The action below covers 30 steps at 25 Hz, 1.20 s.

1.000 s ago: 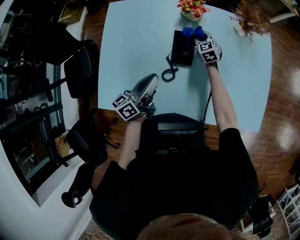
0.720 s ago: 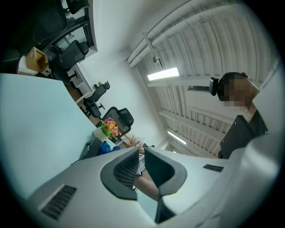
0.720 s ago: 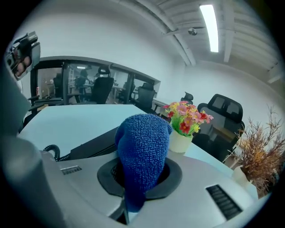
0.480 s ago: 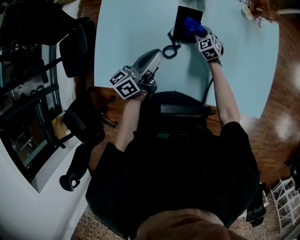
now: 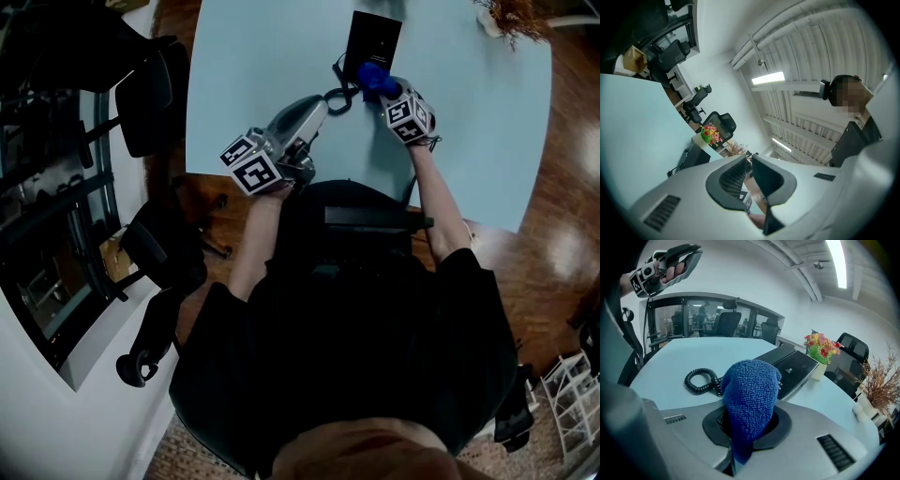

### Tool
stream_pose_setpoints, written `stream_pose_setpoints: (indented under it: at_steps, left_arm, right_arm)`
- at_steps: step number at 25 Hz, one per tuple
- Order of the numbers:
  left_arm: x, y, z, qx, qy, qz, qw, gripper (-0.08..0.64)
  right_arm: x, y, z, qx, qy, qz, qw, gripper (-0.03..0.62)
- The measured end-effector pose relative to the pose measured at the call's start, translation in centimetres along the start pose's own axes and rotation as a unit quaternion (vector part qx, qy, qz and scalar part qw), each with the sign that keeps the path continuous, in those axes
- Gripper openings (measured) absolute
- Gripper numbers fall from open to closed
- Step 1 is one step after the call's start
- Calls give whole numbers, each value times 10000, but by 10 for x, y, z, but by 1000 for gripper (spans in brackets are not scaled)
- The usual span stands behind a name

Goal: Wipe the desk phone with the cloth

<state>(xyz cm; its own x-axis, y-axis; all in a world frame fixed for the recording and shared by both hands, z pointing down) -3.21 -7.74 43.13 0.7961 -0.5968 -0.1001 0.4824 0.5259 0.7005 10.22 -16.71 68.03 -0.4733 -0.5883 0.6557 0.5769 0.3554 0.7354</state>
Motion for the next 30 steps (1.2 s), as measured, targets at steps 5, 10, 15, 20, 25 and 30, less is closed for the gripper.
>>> stream_pose_setpoints:
  at_steps: [5,10,15,20,25,30]
  left_arm:
    - [-3,0,-6,0,98,-1,10000,31]
    - [-7,-3,-9,1,180,-54,9998,31]
    - [-15,-10,-7,-14,226,-152,9996,31]
    - [-22,-13,-4,-66,285,-221,9993,31]
    - [-27,-18,2,-139,396,-296,9987,31]
    - [-32,-23,3,-249,616,-294,9974,31]
  right_arm:
    - [-4,5,12,35,-36,89,9999,5]
    - [-1,22,32,-40,-339,485,9982,5]
    - [-11,22,46,423,-429,493,9970,5]
    - [-36,-3,43,1856,-523,-287,9808,5]
    - [-73,-38,30,3327,-521,-1270,9330,5]
    - [-114,-73,36,3950,-489,-1998,8954,5]
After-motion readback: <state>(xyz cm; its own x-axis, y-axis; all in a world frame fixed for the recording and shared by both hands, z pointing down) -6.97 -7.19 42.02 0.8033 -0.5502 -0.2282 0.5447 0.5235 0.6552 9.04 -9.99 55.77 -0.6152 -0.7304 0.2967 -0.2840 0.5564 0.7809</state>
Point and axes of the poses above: the fingertips, and each gripper's own axes: x forward along the fingers, z to its left, y out of its underside, the point moved 1 cm from there along -x, backward along the fingers, and after that the axes turned 5 degrees about x, right-handed, at the moved point
